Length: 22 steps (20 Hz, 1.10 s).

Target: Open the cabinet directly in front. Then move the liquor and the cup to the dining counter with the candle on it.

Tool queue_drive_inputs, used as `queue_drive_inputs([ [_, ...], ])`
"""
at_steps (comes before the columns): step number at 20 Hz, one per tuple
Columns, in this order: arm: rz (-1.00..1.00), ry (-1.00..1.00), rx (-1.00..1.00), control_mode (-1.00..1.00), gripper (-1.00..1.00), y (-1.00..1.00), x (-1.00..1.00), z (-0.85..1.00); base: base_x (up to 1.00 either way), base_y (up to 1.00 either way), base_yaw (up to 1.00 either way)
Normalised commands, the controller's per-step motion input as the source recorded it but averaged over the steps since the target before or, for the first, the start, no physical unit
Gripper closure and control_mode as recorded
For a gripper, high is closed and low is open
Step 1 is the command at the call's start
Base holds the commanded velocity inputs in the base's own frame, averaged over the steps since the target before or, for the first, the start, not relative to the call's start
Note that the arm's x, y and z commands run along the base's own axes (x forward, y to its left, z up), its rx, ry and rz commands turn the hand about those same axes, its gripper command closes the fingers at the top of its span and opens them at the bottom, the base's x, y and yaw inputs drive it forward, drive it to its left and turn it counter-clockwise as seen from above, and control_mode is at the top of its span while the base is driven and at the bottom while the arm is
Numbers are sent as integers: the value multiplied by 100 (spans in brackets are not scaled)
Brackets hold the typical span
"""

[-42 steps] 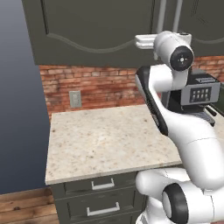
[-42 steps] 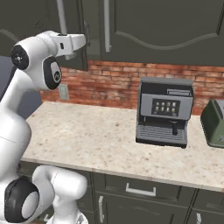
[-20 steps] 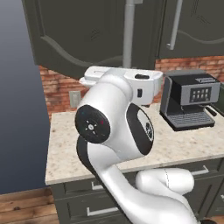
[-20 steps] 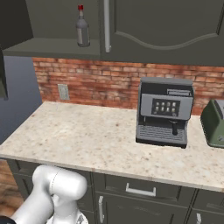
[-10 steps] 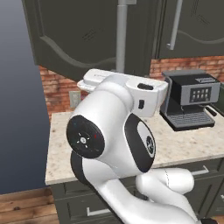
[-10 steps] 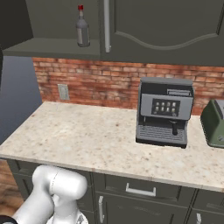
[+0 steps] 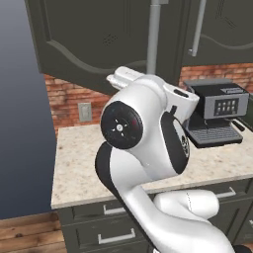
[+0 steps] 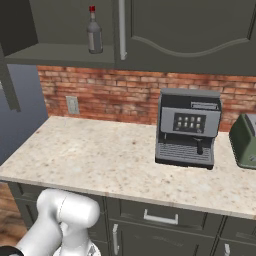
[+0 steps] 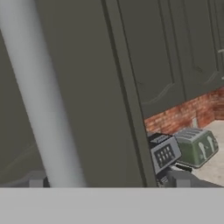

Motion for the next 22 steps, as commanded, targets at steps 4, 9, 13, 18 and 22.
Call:
queue_drive_inputs([
  [4,2,-4,0,-100,-100,-19,-19,0,0,0,0],
  [9,2,-4,0,-100,-100,2,0,4,0,0,0],
  [13,0,-12,0,-100,-100,9,0,9,0,0,0],
  [18,0,-7,0,-100,-100,12,1,3,0,0,0],
  [22,0,-3,0,-100,-100,-3,-13,0,0,0,0],
])
